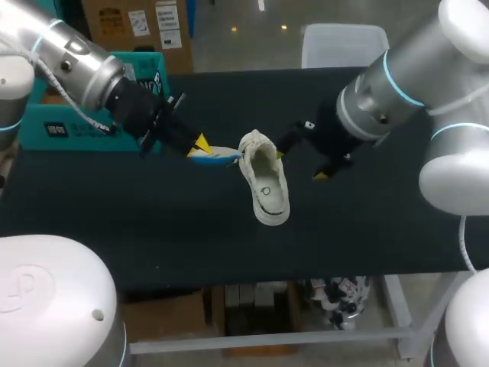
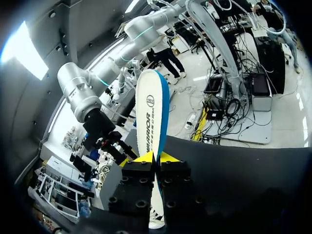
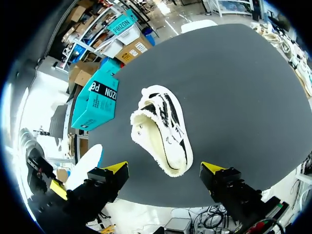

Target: Open the shoe tongue, take the insole out of the shoe, put the insole back into the shoe, and pack the shoe into the shoebox

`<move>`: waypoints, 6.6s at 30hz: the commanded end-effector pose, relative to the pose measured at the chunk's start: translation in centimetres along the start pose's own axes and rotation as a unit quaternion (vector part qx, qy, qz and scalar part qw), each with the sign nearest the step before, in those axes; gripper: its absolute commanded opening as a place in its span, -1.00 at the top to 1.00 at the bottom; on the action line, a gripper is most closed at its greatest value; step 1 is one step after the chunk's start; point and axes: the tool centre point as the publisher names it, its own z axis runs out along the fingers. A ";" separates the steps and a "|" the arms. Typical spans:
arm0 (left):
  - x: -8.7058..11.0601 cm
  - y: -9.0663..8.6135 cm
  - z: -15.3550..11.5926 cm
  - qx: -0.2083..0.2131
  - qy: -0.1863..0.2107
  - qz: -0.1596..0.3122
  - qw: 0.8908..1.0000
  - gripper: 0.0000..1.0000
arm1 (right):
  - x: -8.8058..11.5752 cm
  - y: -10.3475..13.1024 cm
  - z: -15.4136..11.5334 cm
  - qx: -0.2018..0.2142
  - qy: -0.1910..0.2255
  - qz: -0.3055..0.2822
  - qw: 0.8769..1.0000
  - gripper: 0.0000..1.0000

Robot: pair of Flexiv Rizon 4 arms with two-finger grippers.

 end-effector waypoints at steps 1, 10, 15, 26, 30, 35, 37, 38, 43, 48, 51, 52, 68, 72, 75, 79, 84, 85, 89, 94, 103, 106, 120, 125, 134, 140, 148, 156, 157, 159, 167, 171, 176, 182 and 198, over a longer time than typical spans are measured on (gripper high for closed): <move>0.3 0.1 1.2 0.007 -0.004 0.017 1.000 1.00 | -0.4 0.0 -0.3 0.056 0.049 0.147 0.986 -1.00; 1.0 0.7 3.2 0.031 0.005 0.036 0.999 1.00 | 0.4 -0.9 0.1 0.144 0.141 0.216 0.955 -1.00; 1.0 1.1 3.9 0.047 0.006 0.051 0.998 1.00 | 0.4 -0.9 0.1 0.144 0.141 0.216 0.955 -1.00; 0.5 2.5 5.6 0.063 -0.001 0.051 0.997 1.00 | 0.3 -1.8 1.9 0.186 0.294 0.293 0.890 -1.00; 0.5 2.8 6.1 0.061 -0.002 0.066 0.996 1.00 | 0.1 -2.1 2.8 0.195 0.339 0.334 0.857 -1.00; 0.9 3.5 6.6 0.070 -0.023 0.083 0.994 1.00 | 0.2 -2.2 3.1 0.197 0.362 0.359 0.838 -0.66; 1.0 3.7 7.0 0.072 -0.028 0.087 0.993 1.00 | 0.3 -2.1 3.1 0.200 0.367 0.362 0.833 -0.65; 1.0 3.9 7.1 0.073 -0.027 0.085 0.993 1.00 | 0.4 -2.1 3.1 0.201 0.370 0.365 0.831 -0.47; 1.0 4.3 7.8 0.074 -0.030 0.076 0.994 1.00 | 1.0 -2.0 3.0 0.211 0.370 0.342 0.838 -0.32; 1.0 5.0 8.5 0.074 -0.033 0.056 0.995 1.00 | 1.4 -1.9 3.6 0.225 0.361 0.319 0.847 -0.02; 1.0 5.3 8.7 0.075 -0.037 0.049 0.995 1.00 | 1.4 -1.8 4.0 0.236 0.364 0.317 0.844 0.05; 1.0 5.4 8.8 0.072 -0.036 0.048 0.996 1.00 | 1.4 -1.8 4.1 0.241 0.368 0.319 0.840 0.08; 1.1 6.5 10.0 0.074 -0.049 0.023 0.996 1.00 | 1.7 -1.1 6.0 0.271 0.374 0.311 0.831 0.37; 1.0 6.6 10.3 0.071 -0.050 0.019 0.996 1.00 | 1.9 -1.0 6.2 0.276 0.374 0.308 0.830 0.42; 1.0 6.8 10.4 0.067 -0.049 0.016 0.996 1.00 | 2.0 -1.0 6.2 0.279 0.375 0.305 0.830 1.00; 1.1 7.1 10.3 0.046 -0.056 0.005 0.997 1.00 | 2.1 -0.9 6.3 0.283 0.382 0.299 0.828 1.00; 1.3 7.7 9.6 0.005 -0.095 -0.019 0.995 0.12 | 2.1 -0.9 6.3 0.287 0.391 0.297 0.822 1.00; 1.4 8.0 9.5 -0.008 -0.106 -0.025 0.994 -0.04 | 2.1 -0.9 6.3 0.288 0.391 0.297 0.822 1.00; 1.8 8.7 9.5 -0.020 -0.135 -0.039 0.990 -0.08 | 2.2 -0.8 6.3 0.290 0.397 0.296 0.819 1.00; 2.0 10.0 10.0 -0.031 -0.165 -0.056 0.984 0.14 | 2.3 -0.8 6.3 0.296 0.405 0.295 0.813 1.00; 2.1 12.2 11.2 -0.034 -0.195 -0.080 0.977 0.26 | 2.2 -0.9 6.2 0.302 0.412 0.298 0.806 1.00; 2.1 12.8 11.4 -0.036 -0.196 -0.088 0.976 0.33 | 2.0 -1.0 6.2 0.305 0.412 0.299 0.805 1.00; 2.3 13.6 12.0 -0.024 -0.194 -0.100 0.975 1.00 | 1.9 -0.7 6.8 0.319 0.405 0.298 0.803 1.00; 2.4 13.7 12.2 -0.020 -0.172 -0.077 0.982 1.00 | 1.8 -0.7 7.0 0.333 0.390 0.289 0.808 1.00; 2.5 14.5 12.2 -0.023 -0.146 -0.061 0.987 1.00 | 2.1 -0.6 6.9 0.352 0.360 0.260 0.824 1.00; 2.4 14.7 12.3 -0.025 -0.132 -0.048 0.990 1.00 | 2.1 -0.6 7.5 0.375 0.331 0.248 0.830 1.00; 2.0 15.2 12.4 -0.031 -0.118 -0.039 0.992 1.00 | 1.9 -0.7 8.0 0.394 0.300 0.232 0.837 1.00; 1.6 15.4 12.9 -0.031 -0.085 -0.015 0.996 1.00 | 1.6 -0.2 8.4 0.402 0.285 0.218 0.842 1.00; 1.6 15.5 13.0 -0.031 -0.083 -0.013 0.996 1.00 | 1.5 -0.1 8.5 0.402 0.282 0.217 0.844 1.00; 1.6 15.6 13.0 -0.033 -0.079 -0.010 0.996 1.00 | 1.4 0.1 8.6 0.399 0.282 0.213 0.846 1.00; 1.8 16.3 13.4 -0.036 -0.056 0.004 0.998 1.00 | 1.1 0.6 9.0 0.389 0.277 0.195 0.857 1.00; 1.9 16.8 13.7 -0.041 -0.045 0.006 0.998 1.00 | 0.8 0.8 9.3 0.385 0.267 0.190 0.863 1.00; 1.8 17.4 13.8 -0.047 -0.043 0.003 0.998 1.00 | 0.6 1.0 10.0 0.386 0.261 0.189 0.864 1.00; 1.8 18.1 13.9 -0.055 -0.045 -0.003 0.997 1.00 | 0.5 1.0 10.5 0.389 0.260 0.192 0.862 1.00; 2.4 17.9 13.6 -0.057 -0.053 -0.013 0.997 1.00 | -0.2 -0.3 7.5 0.369 0.275 0.199 0.865 0.19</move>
